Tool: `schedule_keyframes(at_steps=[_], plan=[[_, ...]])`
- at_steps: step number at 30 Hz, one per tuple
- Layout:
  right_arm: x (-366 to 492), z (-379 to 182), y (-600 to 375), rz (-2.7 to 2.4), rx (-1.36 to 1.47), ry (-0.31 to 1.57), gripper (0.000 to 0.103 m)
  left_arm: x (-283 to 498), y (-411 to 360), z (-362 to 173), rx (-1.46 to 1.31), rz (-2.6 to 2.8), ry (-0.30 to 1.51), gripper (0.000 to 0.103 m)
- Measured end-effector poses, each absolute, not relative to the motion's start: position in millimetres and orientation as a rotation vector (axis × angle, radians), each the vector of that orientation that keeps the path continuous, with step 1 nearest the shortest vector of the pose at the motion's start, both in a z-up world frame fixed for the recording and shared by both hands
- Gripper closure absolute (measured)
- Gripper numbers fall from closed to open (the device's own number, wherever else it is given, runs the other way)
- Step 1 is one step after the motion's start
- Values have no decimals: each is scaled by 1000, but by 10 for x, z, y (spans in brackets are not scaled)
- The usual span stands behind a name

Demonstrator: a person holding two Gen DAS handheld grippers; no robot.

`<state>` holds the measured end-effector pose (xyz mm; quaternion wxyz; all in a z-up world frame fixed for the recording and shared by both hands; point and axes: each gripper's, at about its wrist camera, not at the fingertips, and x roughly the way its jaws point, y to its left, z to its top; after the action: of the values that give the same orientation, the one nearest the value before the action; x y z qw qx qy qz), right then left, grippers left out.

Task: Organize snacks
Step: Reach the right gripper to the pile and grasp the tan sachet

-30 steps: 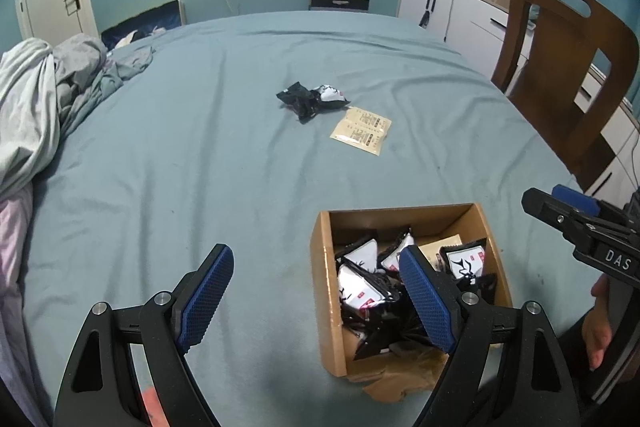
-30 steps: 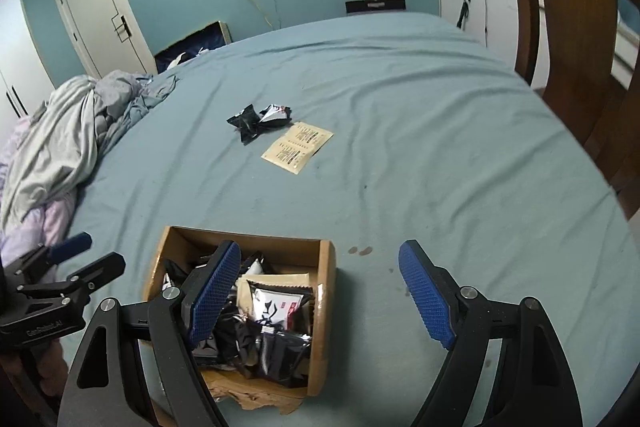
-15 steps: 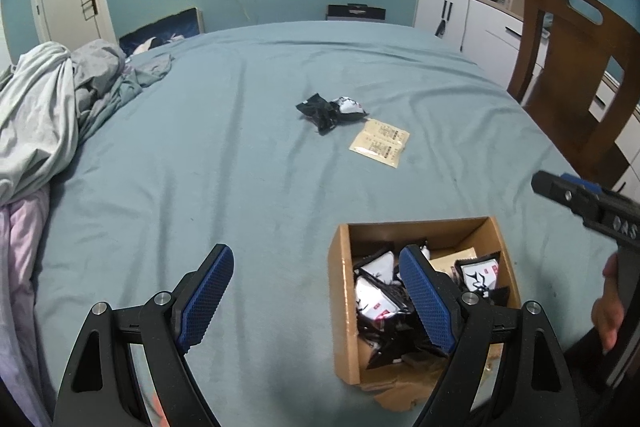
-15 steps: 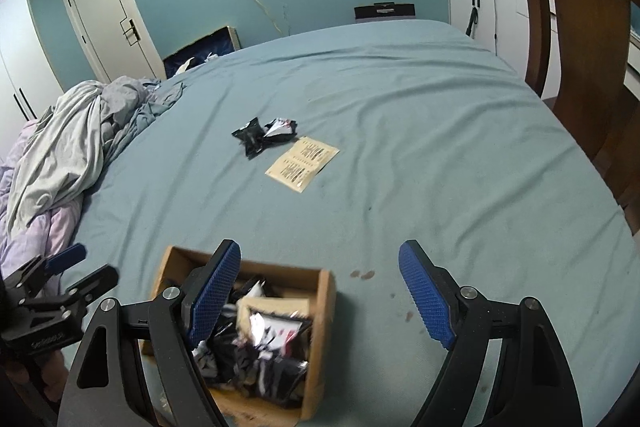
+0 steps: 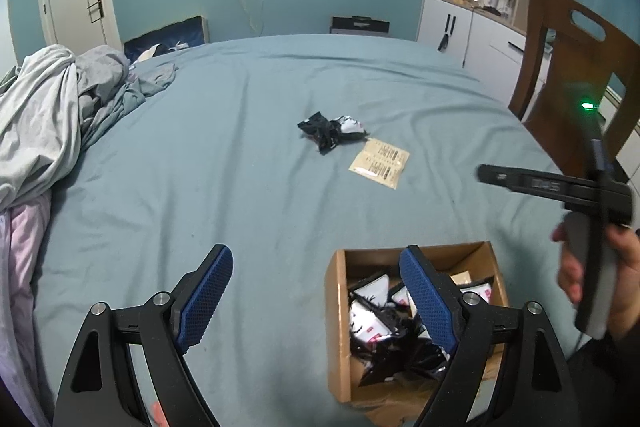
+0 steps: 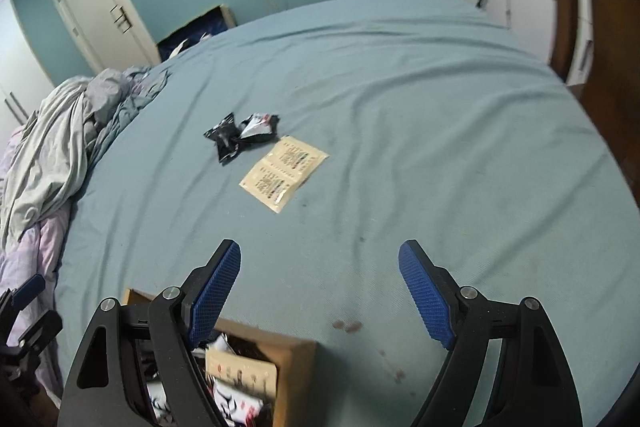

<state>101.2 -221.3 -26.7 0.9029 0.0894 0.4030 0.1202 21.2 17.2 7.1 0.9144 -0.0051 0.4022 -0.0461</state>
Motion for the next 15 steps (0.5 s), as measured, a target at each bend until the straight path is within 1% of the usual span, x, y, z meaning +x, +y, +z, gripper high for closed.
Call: schedule_keyframes(at_steps=[6, 15], plan=[[1589, -436, -1913, 295, 30, 916, 22, 318, 234, -7, -29, -104, 867, 14], [2629, -865, -1698, 371, 7, 1099, 22, 455, 348, -80, -107, -114, 914, 14]])
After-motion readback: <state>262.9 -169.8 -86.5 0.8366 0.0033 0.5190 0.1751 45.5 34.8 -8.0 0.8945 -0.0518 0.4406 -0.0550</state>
